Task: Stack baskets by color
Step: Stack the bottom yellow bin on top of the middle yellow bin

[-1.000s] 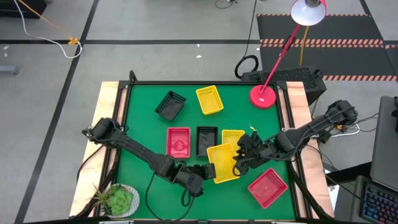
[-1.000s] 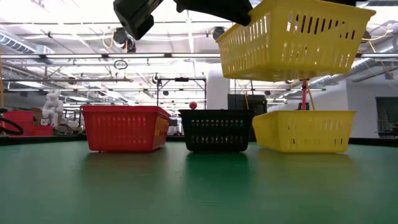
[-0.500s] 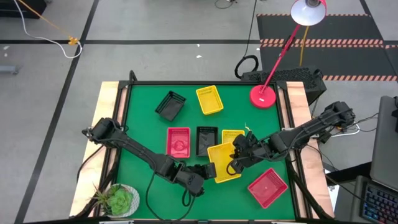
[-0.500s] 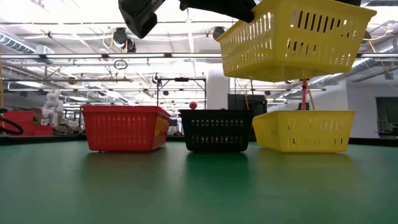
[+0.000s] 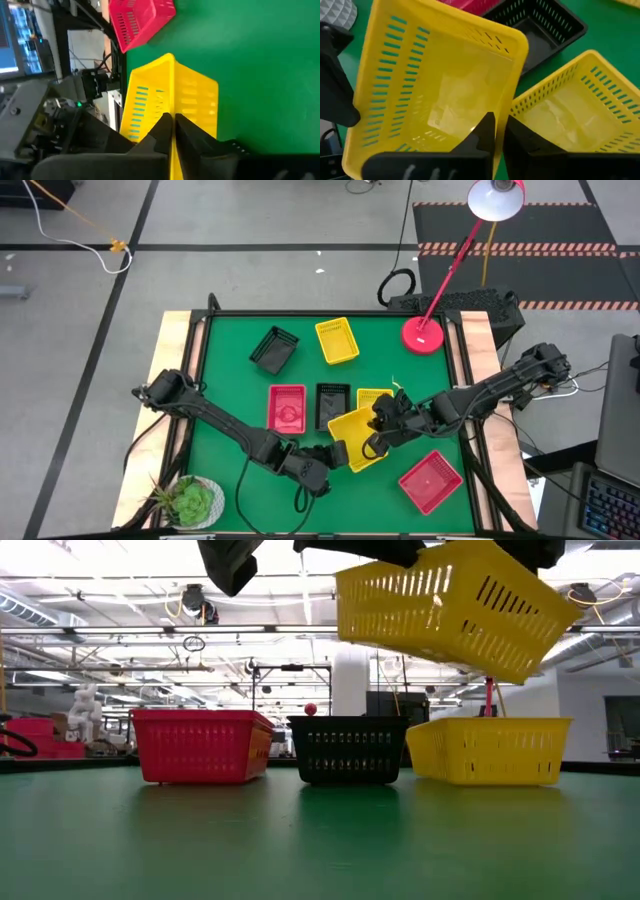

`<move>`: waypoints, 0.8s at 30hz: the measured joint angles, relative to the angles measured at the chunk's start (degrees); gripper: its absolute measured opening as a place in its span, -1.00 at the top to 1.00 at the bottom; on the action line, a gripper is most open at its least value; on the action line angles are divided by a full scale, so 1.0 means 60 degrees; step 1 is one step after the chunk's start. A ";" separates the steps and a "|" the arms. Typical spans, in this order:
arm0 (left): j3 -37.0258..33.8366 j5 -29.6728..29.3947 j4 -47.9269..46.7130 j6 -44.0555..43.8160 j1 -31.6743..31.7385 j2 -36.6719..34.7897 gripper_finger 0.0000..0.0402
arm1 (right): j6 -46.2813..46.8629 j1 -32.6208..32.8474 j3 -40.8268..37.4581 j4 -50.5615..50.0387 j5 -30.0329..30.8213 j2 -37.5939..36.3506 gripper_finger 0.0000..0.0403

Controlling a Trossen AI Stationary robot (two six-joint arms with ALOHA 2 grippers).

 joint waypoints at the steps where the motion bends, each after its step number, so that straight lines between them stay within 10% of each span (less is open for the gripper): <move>1: 0.0000 -0.0009 0.0005 -0.0239 0.0001 0.0000 0.85 | -0.0061 0.0000 0.0000 -0.0005 0.0066 0.0000 0.95; 12: 0.0007 -0.1273 -0.0219 -0.3163 -0.0252 -0.0094 0.18 | -0.0405 -0.0215 -0.0011 -0.0233 0.0075 -0.0148 0.96; 24: 0.0007 -0.1678 -0.3027 -0.7715 -0.0932 -0.1874 0.26 | -0.1406 -0.0351 -0.0007 0.0766 -0.0693 -0.1222 0.96</move>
